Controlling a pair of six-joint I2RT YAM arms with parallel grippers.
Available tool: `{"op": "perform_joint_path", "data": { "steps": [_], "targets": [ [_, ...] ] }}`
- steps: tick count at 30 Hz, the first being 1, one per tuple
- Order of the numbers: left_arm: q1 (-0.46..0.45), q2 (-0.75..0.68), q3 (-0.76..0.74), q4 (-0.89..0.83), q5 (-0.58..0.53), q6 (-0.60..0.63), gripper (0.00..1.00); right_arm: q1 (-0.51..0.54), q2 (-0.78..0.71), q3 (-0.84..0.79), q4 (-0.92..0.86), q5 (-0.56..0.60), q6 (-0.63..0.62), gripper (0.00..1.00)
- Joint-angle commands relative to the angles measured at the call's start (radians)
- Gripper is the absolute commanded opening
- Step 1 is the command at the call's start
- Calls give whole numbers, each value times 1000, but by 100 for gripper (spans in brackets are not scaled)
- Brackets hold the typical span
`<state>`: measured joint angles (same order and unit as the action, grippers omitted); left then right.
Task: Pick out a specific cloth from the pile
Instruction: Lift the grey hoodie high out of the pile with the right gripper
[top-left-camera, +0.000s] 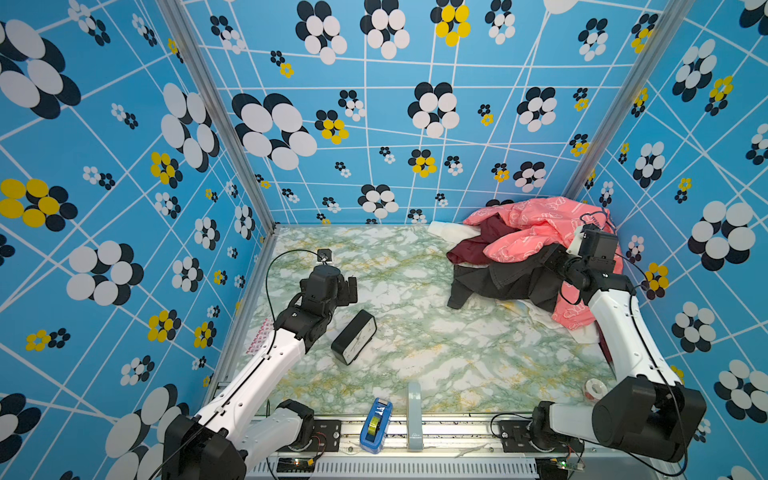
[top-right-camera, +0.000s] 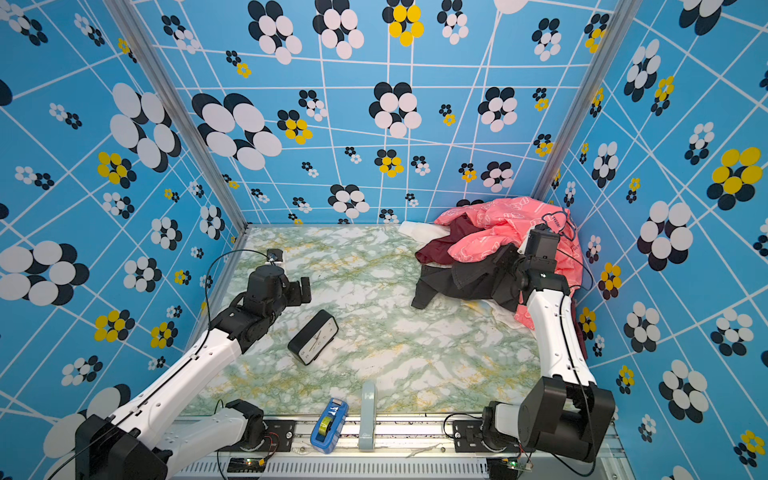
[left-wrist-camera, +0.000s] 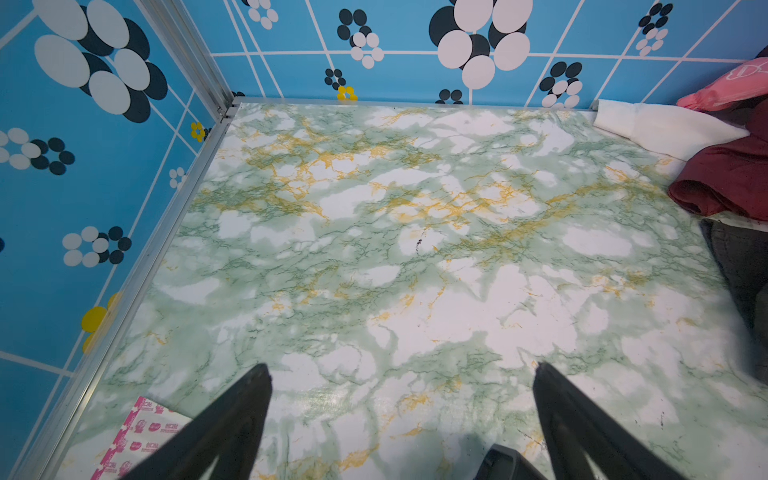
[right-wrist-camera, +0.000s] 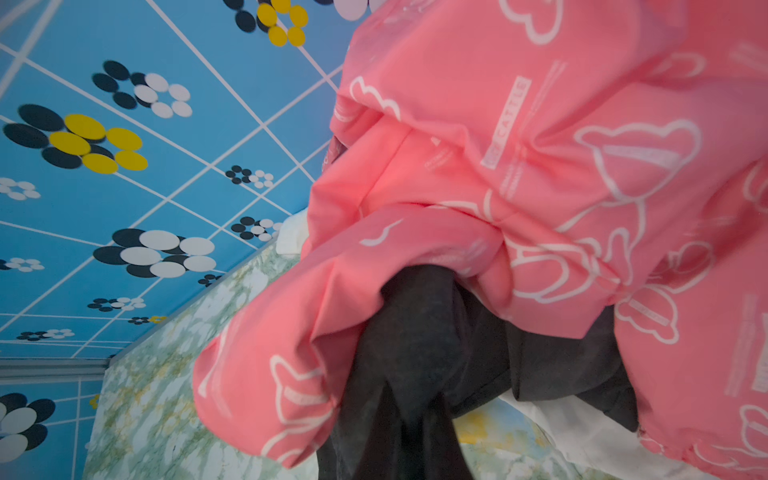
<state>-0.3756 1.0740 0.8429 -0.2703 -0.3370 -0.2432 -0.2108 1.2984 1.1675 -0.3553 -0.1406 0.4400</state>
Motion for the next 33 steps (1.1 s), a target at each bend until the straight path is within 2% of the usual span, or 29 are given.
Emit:
{"op": "perform_joint_path", "data": {
  "steps": [1, 33],
  "targets": [
    [-8, -24, -20, -4, -20, 9, 99, -2, -55, 44, 103, 37, 26, 0],
    [-8, -66, -63, 13, -19, -6, 99, -2, -384, 40, 484, -41, 133, 0]
  ]
}}
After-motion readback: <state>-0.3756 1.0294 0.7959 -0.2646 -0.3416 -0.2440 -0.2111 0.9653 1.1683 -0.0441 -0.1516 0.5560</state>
